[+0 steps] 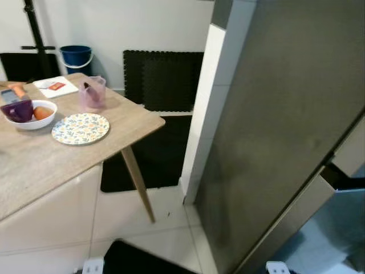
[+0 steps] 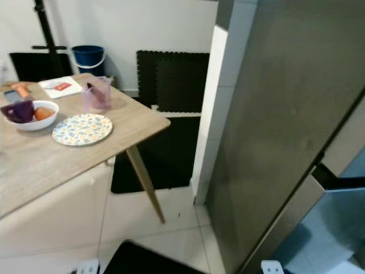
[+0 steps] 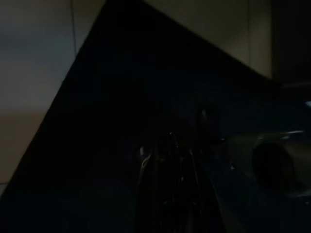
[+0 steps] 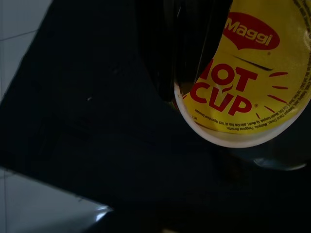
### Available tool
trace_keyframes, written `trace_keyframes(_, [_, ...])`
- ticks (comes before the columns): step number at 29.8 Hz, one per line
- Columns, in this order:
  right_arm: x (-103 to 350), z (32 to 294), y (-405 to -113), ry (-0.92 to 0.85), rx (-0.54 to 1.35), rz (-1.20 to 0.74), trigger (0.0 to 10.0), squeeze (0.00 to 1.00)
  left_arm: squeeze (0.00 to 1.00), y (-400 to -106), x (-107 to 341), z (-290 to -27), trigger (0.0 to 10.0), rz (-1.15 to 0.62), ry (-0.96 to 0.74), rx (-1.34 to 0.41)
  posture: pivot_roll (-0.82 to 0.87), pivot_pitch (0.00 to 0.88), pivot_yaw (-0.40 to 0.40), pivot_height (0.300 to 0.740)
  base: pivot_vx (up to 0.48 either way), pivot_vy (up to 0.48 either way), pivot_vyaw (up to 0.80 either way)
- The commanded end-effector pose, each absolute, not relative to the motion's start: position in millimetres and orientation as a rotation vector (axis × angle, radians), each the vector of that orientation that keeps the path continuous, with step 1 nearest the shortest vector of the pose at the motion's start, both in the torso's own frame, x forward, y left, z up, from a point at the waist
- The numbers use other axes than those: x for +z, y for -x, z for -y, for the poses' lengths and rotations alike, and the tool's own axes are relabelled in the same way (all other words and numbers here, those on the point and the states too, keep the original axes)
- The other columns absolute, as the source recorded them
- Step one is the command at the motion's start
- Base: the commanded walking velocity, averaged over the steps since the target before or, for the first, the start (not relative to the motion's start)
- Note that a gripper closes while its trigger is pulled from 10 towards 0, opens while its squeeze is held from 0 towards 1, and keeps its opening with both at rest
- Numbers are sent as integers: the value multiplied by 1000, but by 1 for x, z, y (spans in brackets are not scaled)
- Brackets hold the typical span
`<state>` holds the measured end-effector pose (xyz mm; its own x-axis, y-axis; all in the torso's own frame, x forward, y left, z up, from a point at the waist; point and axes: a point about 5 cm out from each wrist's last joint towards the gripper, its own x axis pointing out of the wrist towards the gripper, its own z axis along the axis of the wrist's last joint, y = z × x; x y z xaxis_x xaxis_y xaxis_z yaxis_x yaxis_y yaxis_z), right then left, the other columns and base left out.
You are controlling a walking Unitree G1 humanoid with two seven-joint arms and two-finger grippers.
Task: Restocking fridge
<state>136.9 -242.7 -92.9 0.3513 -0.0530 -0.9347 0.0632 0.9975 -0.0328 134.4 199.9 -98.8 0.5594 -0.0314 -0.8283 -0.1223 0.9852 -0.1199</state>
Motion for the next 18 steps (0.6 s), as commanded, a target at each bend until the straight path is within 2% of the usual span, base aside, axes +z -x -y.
trace_keyframes(1, [-93,245,-137,-17,-96,-1211,10000,0,0,-134,-100,-195,10000,-992,164,31,5,0,-44,740,0,0,-781])
trace_keyframes(18, [-96,244,-128,-40,-130,-1236,10000,0,0,-140,-100,-182,10000,-1014,157,-55,-3,0,-31,740,0,0,-785])
